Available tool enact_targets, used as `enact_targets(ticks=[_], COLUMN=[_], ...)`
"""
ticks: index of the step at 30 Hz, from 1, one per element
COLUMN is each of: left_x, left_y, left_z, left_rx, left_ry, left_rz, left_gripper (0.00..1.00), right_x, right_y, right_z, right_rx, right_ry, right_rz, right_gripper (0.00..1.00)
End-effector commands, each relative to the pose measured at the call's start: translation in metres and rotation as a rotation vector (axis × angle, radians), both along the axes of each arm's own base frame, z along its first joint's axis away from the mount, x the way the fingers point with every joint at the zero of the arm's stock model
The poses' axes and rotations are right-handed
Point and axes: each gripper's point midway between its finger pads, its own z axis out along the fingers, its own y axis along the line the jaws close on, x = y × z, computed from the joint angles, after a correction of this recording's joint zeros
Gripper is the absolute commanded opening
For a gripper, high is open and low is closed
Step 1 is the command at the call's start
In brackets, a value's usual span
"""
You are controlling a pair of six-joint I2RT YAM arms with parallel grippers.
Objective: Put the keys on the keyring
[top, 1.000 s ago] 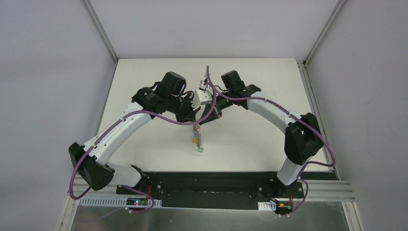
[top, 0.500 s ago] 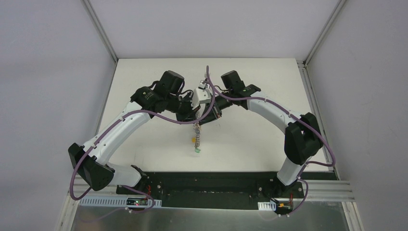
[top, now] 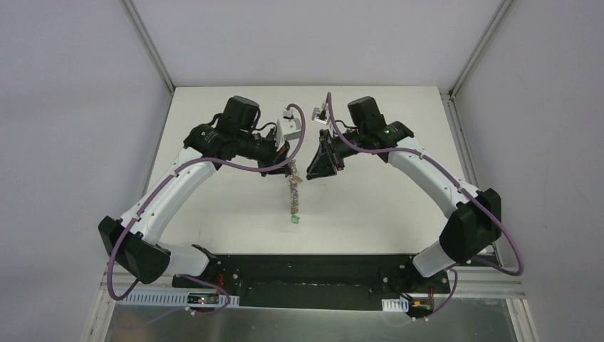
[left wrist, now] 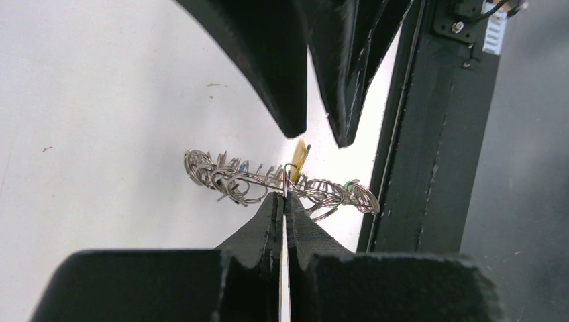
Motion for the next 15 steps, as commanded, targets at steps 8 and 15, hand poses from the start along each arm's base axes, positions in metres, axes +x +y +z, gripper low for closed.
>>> enact_targets(ticks=[8,15], left_x=[-0.020,-0.016], left_y=[-0.025,-0.032], left_z=[0.076,0.083], left_rx=[-0.305,-0.369], left_ry=[0.048,0.106], left_rz=[-0.097,-0.078], left_gripper=[0.00,0.00], right_x=[0.006,-0.006], right_y=[-0.013,-0.017], right_z=[0.059,0.072], right_rx=[0.036,0.074], right_ry=[-0.274,-0.285], right_rz=[-0.007,0.022], right_gripper=[0.29,0.28])
